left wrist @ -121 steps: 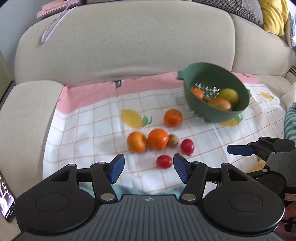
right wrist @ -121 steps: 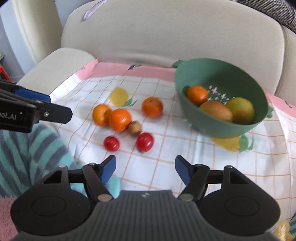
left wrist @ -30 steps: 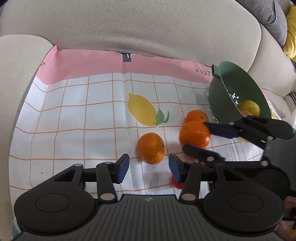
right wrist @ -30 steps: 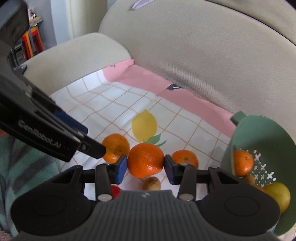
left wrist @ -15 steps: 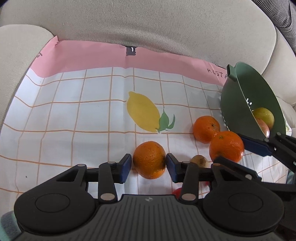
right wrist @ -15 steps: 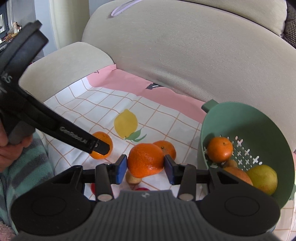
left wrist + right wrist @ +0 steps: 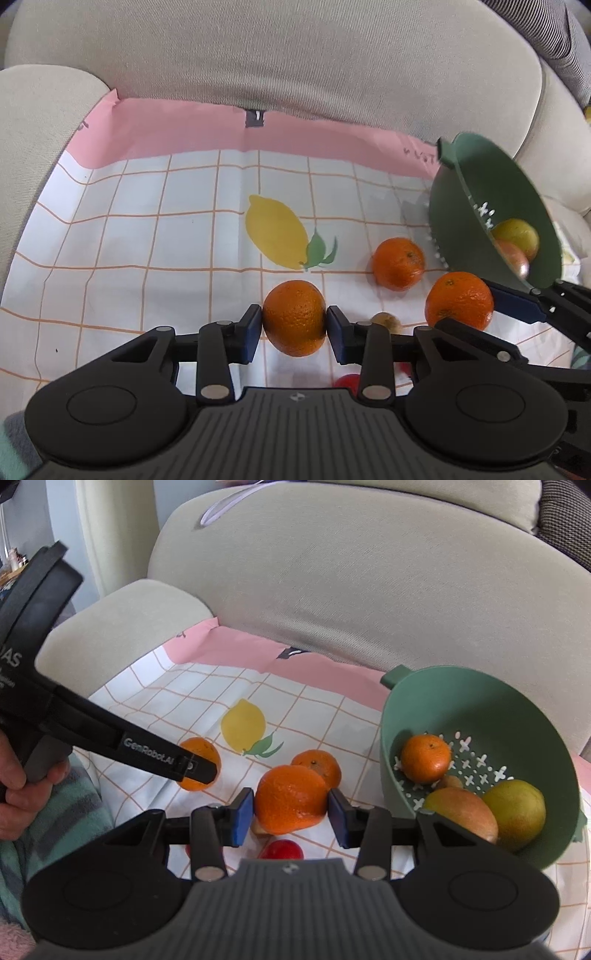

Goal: Organize fruits
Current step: 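Carry both mandarins over the green colander and lower them inside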

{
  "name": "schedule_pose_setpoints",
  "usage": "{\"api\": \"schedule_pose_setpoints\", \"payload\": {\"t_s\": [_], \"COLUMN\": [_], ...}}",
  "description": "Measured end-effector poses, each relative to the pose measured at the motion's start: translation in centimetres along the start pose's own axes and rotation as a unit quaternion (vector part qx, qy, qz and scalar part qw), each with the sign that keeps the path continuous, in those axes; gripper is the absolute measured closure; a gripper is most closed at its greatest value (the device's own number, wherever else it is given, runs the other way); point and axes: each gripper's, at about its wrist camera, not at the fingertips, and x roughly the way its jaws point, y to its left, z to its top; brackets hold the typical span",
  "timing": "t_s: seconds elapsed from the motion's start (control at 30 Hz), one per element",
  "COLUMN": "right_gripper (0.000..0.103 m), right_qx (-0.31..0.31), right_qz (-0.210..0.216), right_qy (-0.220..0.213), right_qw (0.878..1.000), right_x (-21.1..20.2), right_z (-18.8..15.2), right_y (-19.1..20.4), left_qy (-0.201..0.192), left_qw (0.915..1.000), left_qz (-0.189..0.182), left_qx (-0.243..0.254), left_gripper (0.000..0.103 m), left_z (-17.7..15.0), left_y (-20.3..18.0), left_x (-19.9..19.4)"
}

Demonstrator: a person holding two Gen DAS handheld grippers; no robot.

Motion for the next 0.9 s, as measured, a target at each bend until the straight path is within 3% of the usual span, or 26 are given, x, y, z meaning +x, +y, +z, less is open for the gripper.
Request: {"api": "schedule_pose_setpoints", "payload": {"t_s": [0.53,0.9], "right_gripper": [0.062,0.062], "right_qx": [0.023,0.039], "right_qz": [-0.027,-0.059], "right_qy": [-0.055,-0.086], "right_qw": [0.998,0.994], "right_x": [-5.3,-8.7], "right_z": [-0.4,-0.7], "right_y": [-1.2,-3.6], "left_qy": [-0.061,-0.077], "left_qw": [0.9973,0.9928], "left_qz": [-0.019,-0.049], "left_qx": [0.035,0.078], "left_gripper": [0.061,0.061], "left_z": [-0.3,0.6], "left_y": [-5.3,-10.3], "left_x": [-7.2,-9.0]}}
